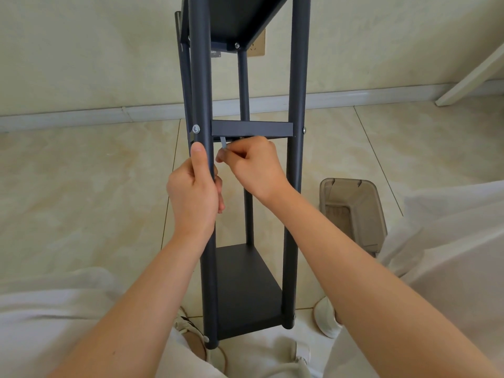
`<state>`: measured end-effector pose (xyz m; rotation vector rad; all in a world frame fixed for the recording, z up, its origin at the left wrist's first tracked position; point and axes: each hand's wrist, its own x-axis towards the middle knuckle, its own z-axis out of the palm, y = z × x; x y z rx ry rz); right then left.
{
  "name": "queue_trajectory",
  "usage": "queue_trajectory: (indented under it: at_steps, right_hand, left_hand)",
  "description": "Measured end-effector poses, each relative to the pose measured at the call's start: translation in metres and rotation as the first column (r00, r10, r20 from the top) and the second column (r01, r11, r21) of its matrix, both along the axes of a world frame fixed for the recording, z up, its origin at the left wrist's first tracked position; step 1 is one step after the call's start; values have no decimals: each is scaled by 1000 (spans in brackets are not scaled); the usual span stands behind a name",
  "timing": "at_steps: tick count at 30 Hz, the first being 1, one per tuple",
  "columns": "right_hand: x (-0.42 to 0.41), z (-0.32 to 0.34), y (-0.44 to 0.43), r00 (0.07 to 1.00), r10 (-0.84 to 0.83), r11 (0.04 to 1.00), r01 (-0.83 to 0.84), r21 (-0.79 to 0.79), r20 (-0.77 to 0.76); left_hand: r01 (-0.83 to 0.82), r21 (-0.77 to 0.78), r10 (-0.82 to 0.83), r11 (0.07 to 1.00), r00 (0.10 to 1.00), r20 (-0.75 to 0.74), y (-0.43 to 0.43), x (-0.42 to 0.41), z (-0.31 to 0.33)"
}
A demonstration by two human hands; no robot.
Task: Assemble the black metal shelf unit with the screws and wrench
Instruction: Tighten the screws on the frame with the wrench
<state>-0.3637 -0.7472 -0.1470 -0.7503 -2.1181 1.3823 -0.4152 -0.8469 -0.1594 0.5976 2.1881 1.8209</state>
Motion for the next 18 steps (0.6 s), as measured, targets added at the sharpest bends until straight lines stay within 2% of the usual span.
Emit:
queue_trajectory:
  at_steps: [11,18]
  right_hand:
    - [-11,-12,-5,999,-13,996,18,87,-53]
    - [-25,-31,-16,966,-112,973,155,172,-232]
  left_hand:
    - [-8,16,8,1000,1000,-12,-1,-1,0]
    - [-20,-2,20,1000,1000,-22,-4,-5,-2]
